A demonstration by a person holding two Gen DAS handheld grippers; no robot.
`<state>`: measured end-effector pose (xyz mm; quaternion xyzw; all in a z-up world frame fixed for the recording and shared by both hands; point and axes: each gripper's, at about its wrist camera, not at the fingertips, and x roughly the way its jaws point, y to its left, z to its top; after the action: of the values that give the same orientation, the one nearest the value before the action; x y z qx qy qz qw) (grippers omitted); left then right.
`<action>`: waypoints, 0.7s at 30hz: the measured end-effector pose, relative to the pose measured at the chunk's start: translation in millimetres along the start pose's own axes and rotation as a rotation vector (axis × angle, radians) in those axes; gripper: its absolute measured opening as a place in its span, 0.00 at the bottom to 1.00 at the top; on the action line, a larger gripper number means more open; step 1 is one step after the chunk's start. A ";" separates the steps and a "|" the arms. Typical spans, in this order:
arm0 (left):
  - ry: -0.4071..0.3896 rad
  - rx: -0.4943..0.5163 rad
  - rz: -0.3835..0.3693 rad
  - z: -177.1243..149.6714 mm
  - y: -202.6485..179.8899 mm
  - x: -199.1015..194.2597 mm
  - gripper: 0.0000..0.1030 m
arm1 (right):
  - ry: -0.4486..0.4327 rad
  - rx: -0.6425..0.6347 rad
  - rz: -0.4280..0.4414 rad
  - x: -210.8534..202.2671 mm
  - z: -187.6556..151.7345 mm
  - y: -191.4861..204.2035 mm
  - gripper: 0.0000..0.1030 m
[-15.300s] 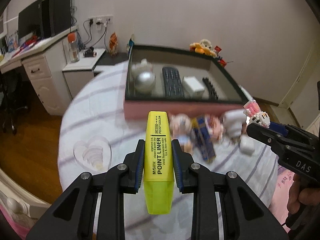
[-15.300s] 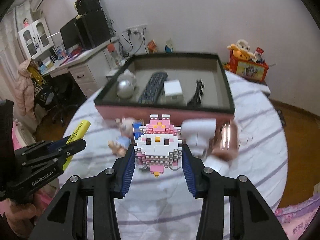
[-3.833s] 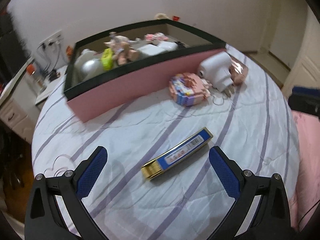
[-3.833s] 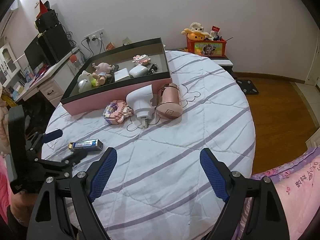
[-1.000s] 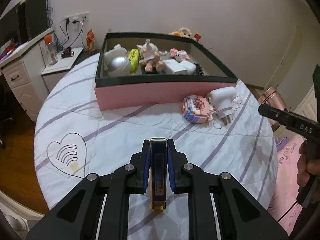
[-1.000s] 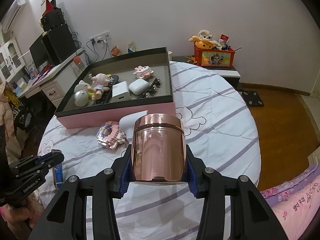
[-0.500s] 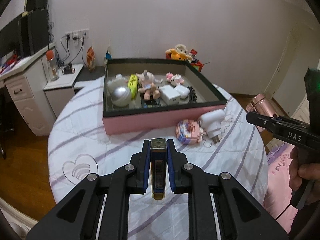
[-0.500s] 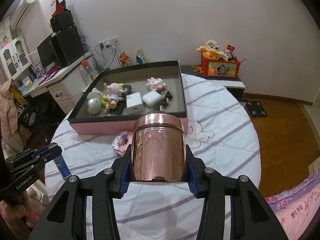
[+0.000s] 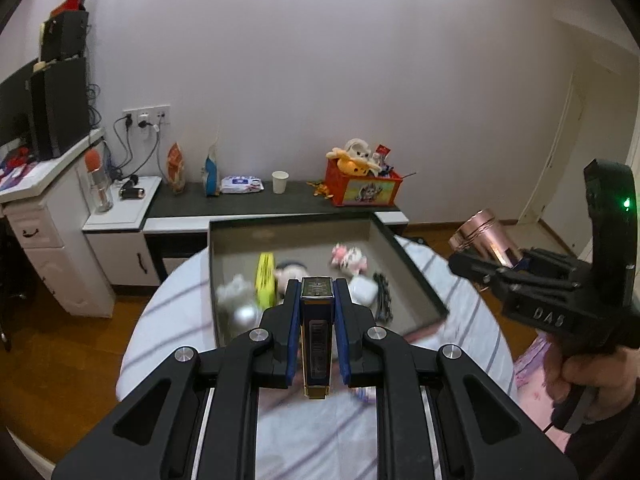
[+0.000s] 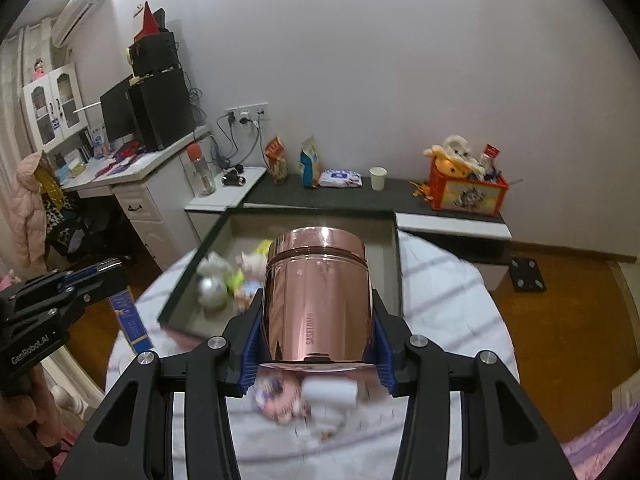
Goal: Organize rigid objects
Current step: 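Lower both held items into the box and open both tools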
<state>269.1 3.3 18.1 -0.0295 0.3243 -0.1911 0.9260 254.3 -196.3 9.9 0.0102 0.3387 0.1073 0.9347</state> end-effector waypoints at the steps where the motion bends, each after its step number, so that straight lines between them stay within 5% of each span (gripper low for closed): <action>1: 0.004 -0.006 -0.007 7.6 2.4 6.3 0.14 | 0.004 -0.005 0.002 7.1 8.7 -0.1 0.46; 8: 0.074 -0.017 0.012 45.7 21.9 72.0 0.14 | 0.090 -0.011 0.014 73.9 39.1 -2.5 0.46; 21: 0.293 -0.088 0.033 51.4 67.7 207.7 0.15 | 0.325 -0.030 0.021 211.8 42.4 -3.9 0.46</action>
<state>472.1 -15.1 -75.9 -0.0365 0.4645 -0.1635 0.8696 440.4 -153.9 -91.3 -0.0175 0.4839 0.1223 0.8664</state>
